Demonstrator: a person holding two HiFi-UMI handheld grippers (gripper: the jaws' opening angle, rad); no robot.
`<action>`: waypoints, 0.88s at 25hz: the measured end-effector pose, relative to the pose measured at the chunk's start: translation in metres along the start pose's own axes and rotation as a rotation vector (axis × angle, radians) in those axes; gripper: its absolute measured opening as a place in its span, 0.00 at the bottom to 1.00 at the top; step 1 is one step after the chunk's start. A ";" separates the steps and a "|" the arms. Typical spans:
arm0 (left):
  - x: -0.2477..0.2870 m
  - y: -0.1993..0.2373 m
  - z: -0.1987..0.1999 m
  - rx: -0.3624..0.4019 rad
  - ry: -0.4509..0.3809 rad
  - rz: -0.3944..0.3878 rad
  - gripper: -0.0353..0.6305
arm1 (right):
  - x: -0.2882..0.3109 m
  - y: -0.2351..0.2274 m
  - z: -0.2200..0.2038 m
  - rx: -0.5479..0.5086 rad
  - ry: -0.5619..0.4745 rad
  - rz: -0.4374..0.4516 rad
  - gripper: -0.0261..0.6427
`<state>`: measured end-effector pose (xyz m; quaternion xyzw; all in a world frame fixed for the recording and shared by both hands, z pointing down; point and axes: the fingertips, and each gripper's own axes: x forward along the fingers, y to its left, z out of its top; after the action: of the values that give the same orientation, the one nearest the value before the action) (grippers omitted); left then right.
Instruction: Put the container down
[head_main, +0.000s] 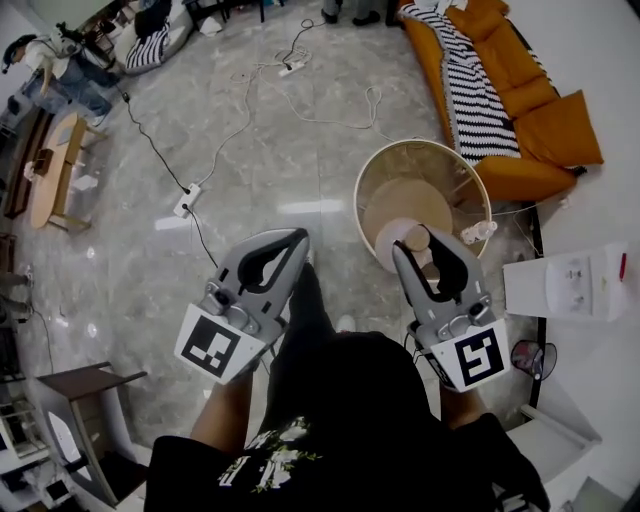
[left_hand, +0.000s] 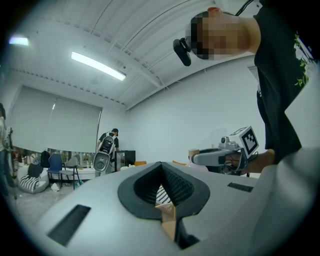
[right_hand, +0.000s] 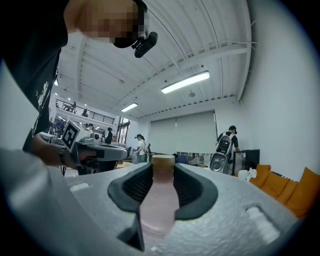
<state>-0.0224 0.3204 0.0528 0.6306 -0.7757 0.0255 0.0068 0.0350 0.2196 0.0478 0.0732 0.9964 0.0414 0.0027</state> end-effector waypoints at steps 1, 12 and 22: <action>0.008 0.009 0.001 0.004 -0.003 -0.010 0.06 | 0.009 -0.007 0.000 -0.001 -0.002 -0.011 0.22; 0.111 0.120 0.030 0.028 -0.010 -0.182 0.06 | 0.107 -0.092 0.018 -0.006 0.001 -0.182 0.22; 0.202 0.200 0.026 0.031 0.000 -0.361 0.06 | 0.178 -0.165 0.010 -0.014 0.001 -0.371 0.22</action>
<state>-0.2592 0.1623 0.0289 0.7597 -0.6493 0.0356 0.0014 -0.1650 0.0841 0.0238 -0.1120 0.9925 0.0474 0.0104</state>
